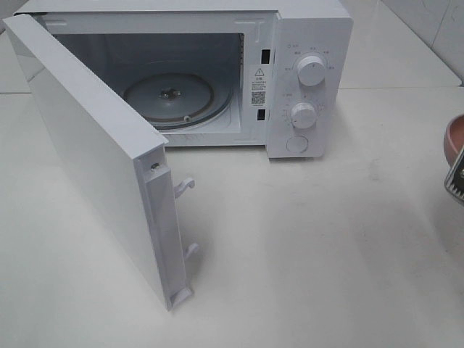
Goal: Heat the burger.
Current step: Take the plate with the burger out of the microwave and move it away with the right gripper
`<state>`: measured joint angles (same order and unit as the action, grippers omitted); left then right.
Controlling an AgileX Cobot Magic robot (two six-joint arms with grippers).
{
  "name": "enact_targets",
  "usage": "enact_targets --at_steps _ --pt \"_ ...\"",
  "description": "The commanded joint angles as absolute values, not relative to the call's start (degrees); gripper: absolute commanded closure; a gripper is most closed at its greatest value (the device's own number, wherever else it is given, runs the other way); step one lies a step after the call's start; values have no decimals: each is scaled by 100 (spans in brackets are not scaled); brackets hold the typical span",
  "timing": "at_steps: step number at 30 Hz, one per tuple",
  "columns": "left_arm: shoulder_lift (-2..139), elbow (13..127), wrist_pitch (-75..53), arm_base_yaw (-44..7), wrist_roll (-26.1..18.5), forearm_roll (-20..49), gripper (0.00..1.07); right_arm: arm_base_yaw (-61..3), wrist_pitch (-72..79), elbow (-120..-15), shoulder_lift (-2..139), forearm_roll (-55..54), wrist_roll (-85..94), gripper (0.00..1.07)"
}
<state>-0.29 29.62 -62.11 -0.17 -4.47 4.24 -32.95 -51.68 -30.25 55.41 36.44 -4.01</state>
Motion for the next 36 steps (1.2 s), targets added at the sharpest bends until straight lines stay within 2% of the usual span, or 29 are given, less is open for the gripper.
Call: enact_targets --at_steps 1,3,16,36 --pt "-57 2968 -6142 -6 -413 447 7 -3266 -5202 -3048 5678 3999 -814 107" --pt "-57 2968 -6142 -6 -413 447 7 -3266 -5323 -3048 6022 4137 -1570 107" --pt "-57 2968 -6142 -6 -413 447 7 -3283 -5529 -3065 6939 4297 -3495 107" --pt "-57 2968 -6142 -6 -413 447 7 -3283 -5082 -3065 8571 4538 -5724 107"
